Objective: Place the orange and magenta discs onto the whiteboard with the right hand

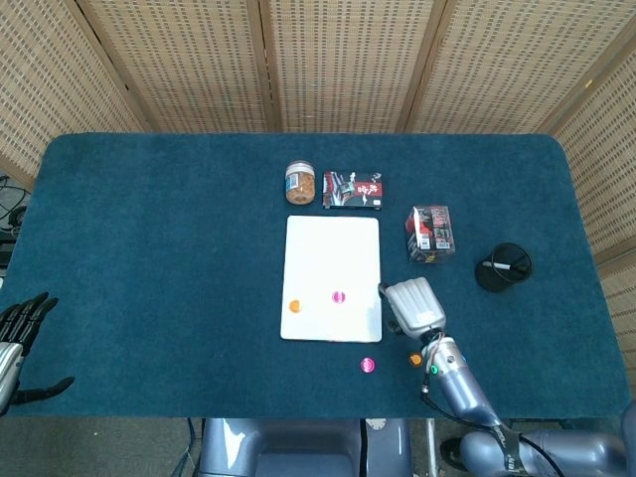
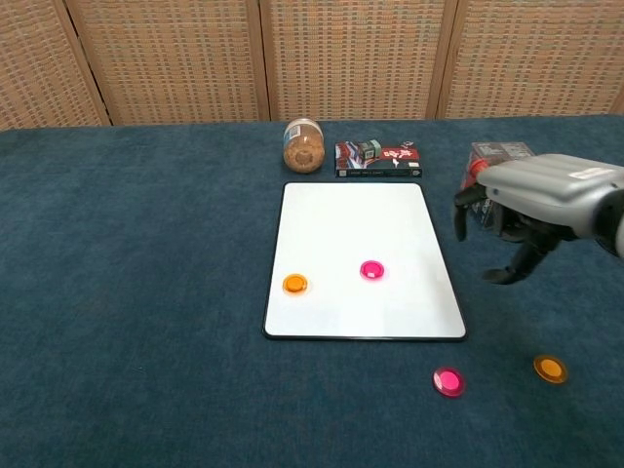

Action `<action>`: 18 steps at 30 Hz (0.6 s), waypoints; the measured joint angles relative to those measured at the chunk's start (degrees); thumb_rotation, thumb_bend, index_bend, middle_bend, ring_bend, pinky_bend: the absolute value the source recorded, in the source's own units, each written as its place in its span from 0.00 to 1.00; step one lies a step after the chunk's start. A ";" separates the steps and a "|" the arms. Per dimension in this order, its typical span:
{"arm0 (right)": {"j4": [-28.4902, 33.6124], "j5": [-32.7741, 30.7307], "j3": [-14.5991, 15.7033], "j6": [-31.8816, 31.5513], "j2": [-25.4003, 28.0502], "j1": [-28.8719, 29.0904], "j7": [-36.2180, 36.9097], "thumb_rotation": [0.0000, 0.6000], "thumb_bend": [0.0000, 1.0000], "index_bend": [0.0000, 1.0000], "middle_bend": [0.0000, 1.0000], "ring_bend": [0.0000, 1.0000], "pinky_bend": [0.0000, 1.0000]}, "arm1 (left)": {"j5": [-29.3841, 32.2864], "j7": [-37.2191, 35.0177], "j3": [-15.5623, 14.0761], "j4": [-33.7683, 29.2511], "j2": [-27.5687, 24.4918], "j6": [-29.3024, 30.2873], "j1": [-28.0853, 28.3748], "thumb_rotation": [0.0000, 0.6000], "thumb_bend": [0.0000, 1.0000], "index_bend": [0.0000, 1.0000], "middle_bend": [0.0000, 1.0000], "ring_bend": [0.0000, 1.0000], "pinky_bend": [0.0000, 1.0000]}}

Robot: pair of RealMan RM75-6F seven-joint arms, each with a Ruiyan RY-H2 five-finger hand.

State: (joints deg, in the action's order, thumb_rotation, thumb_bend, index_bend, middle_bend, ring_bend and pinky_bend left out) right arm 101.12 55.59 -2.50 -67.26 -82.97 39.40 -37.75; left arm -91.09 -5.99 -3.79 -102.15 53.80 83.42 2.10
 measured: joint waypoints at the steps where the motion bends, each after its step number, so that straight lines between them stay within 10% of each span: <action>1: 0.08 1.41 0.90 -0.02 0.84 -0.85 1.52 1.00 0.31 0.42 1.00 1.00 1.00 | 0.00 0.12 0.01 -0.01 0.04 0.09 -0.05 1.00 0.00 0.00 0.00 0.00 0.00; 18: -8.11 19.14 10.22 0.06 2.79 -11.42 18.66 1.00 0.31 0.42 1.00 1.00 1.00 | 0.95 3.24 0.13 -0.58 0.94 -0.86 0.17 1.00 0.00 0.00 0.00 0.00 0.00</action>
State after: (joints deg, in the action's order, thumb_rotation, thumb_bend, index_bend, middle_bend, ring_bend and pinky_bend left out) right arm 93.01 74.73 7.72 -67.20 -80.18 27.99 -19.09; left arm -90.14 -2.75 -3.67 -102.74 54.74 82.56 2.27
